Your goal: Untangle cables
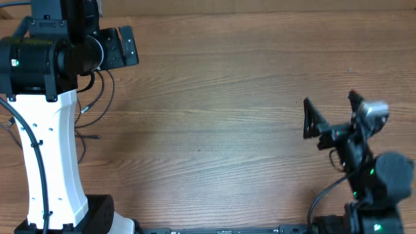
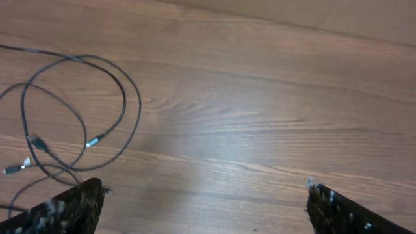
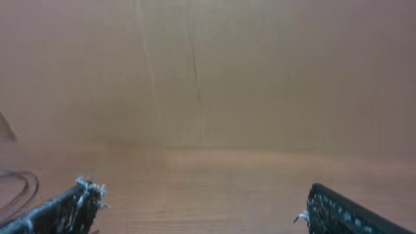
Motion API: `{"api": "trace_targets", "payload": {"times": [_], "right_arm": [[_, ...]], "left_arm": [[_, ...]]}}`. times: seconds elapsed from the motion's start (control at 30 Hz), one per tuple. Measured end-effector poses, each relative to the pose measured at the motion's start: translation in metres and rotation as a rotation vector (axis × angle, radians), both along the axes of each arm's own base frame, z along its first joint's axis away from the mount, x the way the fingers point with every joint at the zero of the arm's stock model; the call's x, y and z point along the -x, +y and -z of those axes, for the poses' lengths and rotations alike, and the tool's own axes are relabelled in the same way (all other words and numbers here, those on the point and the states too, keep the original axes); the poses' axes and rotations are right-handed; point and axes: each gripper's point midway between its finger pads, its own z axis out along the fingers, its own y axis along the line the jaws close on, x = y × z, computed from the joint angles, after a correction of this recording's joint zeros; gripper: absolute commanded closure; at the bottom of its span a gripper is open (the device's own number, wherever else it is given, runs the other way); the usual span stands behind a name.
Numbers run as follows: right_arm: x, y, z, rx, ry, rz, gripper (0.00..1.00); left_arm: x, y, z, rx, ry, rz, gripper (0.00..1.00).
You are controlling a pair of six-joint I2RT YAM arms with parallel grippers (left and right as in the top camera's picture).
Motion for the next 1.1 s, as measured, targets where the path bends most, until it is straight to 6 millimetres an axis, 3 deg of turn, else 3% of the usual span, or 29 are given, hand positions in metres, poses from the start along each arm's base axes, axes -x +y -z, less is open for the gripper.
{"api": "trace_targets", "payload": {"times": [0.1,0.2,0.33,0.63,1.1], "right_arm": [[0.009,0.0,0.01,-0.002,-0.115,-0.001,0.0],[0.012,0.0,0.042,-0.002,-0.123,-0.001,0.0],[0.014,0.0,0.07,-0.002,-0.104,0.0,0.0],[0.023,-0.002,0.076,-0.007,-0.172,0.021,0.0],[0.026,0.003,0.113,-0.009,-0.159,0.002,0.0]], "left_arm": [[0.0,0.0,0.0,0.0,0.001,0.0,0.0],[0.0,0.0,0.0,0.0,0.002,0.0,0.01],[0.0,0.0,0.0,0.0,0.002,0.0,0.0],[0.0,0.0,0.0,0.0,0.002,0.0,0.0],[0.0,0.0,0.0,0.0,0.002,0.0,0.01]]}}
